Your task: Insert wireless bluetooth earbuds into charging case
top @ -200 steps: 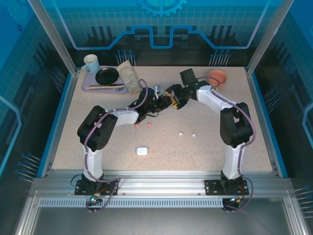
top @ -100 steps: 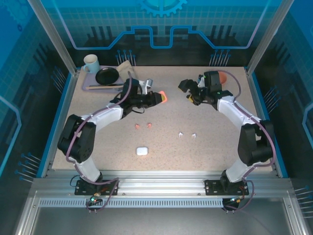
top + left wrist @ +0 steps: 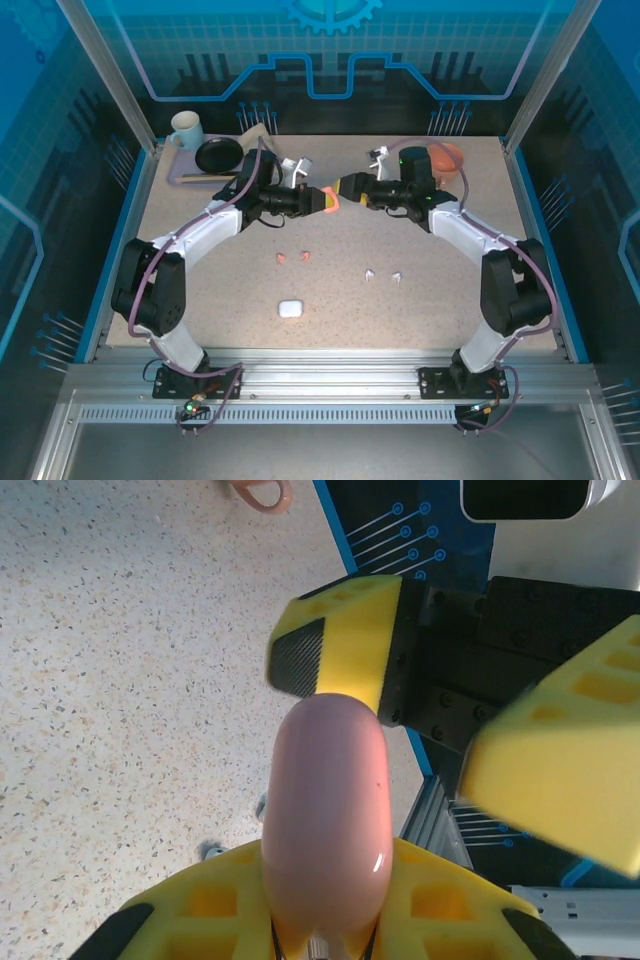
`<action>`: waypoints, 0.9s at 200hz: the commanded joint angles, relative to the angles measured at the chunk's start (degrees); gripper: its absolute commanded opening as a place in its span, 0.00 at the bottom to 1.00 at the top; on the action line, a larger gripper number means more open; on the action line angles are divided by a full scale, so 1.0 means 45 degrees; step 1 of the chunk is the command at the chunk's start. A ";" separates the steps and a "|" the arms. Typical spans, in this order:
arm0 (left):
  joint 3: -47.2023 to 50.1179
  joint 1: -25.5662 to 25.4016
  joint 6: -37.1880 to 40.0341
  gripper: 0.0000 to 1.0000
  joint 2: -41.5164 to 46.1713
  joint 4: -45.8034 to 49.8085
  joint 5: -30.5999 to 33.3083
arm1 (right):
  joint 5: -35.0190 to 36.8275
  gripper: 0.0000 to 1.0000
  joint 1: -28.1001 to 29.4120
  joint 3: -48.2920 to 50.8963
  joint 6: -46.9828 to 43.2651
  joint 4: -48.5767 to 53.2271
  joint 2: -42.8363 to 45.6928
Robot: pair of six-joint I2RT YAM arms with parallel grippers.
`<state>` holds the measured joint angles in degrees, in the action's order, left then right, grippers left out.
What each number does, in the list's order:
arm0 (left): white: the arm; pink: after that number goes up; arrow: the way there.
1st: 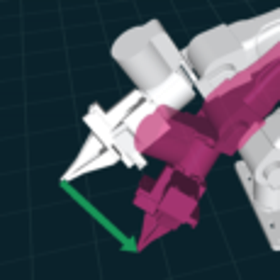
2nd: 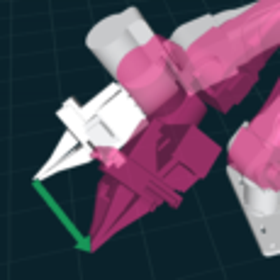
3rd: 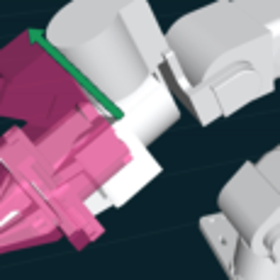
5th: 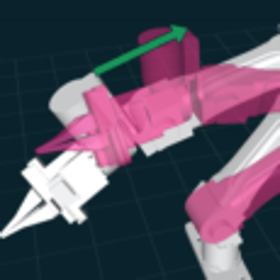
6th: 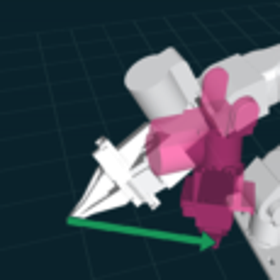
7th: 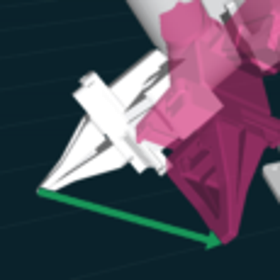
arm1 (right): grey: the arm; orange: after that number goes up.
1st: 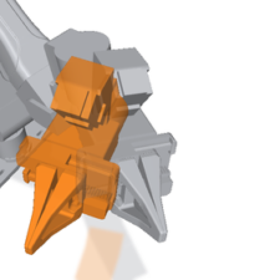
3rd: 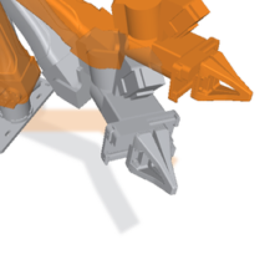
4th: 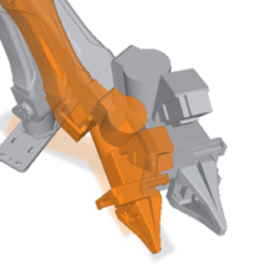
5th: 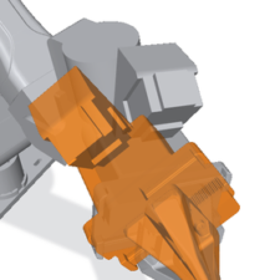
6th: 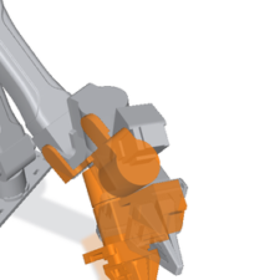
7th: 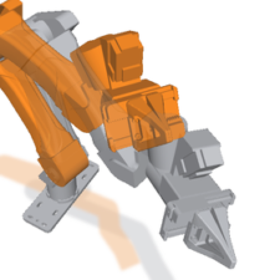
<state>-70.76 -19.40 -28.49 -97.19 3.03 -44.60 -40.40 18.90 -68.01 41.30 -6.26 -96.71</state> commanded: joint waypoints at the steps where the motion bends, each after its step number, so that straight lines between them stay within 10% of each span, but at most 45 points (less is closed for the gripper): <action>1: -0.0488 -0.0001 0.0277 0.00 -0.0189 0.0331 -0.0441 | -0.0528 0.74 0.0206 -0.0394 -0.0513 -0.0047 -0.0454; 180: 0.0037 0.0326 0.0418 0.00 0.0584 -0.0076 -0.0607 | -0.1284 0.57 -0.1015 0.0990 -0.0017 0.0087 0.0382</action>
<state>-71.02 -18.68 -27.18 -96.01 4.64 -44.60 -41.39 14.20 -63.53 40.40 -4.01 -98.02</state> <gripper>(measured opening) 0.194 0.608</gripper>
